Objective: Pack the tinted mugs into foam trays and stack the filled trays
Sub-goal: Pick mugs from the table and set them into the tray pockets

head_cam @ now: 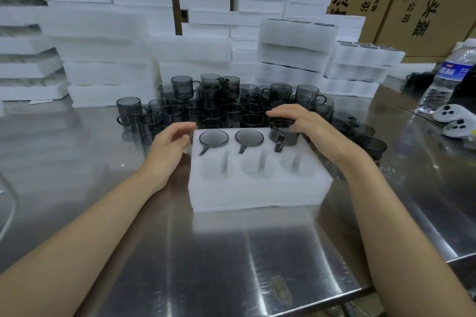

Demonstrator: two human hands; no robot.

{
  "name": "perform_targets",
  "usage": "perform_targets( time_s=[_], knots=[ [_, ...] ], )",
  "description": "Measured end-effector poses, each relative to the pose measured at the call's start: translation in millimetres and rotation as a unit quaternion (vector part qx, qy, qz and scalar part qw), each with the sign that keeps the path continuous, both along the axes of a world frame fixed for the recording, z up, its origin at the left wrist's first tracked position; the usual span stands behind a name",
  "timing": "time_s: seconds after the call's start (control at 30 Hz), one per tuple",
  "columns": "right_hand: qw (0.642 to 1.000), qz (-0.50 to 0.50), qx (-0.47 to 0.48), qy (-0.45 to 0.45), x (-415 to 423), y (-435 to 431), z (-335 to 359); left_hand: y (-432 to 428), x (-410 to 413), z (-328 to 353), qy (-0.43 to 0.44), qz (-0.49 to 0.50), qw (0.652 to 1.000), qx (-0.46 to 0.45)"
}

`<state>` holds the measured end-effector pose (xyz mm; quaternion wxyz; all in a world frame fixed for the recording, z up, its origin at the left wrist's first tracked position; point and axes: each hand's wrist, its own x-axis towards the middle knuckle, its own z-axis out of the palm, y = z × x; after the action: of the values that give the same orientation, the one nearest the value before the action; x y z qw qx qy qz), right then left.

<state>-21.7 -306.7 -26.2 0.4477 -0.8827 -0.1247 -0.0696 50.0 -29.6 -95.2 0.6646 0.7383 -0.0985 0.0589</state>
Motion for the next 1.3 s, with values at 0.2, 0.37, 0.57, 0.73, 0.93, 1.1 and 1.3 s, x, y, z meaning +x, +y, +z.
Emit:
perform_targets(
  time_s=[0.2,0.37,0.57,0.73,0.93,1.1,1.3],
  knots=[
    [0.994,-0.033,-0.100,-0.015,5.5,9.0,-12.9,-3.3,-6.3,-0.5,-0.032,-0.007,0.997,0.063],
    [0.978,-0.006,-0.193,0.081,11.8,6.5,-18.1,-4.2,-7.7,-1.6,-0.059,-0.001,0.992,0.110],
    [0.975,0.005,-0.184,0.123,12.1,7.0,-17.6,-5.9,-8.4,-1.3,-0.081,0.022,0.985,0.149],
    [0.991,0.003,-0.078,0.112,-0.7,2.7,-9.8,-3.6,-6.8,-1.2,-0.101,0.065,0.984,0.130],
    [0.976,0.030,-0.144,0.159,-9.3,-8.1,-1.9,-2.0,-5.4,-1.1,-0.156,0.105,0.980,0.064],
    [0.969,0.028,-0.183,0.161,-8.3,-7.8,-8.0,0.3,-5.4,3.3,-0.241,0.165,0.956,0.013],
    [0.981,0.012,-0.179,0.080,0.8,12.2,-17.2,-1.0,-7.4,3.8,-0.308,0.160,0.938,0.002]
  ],
)
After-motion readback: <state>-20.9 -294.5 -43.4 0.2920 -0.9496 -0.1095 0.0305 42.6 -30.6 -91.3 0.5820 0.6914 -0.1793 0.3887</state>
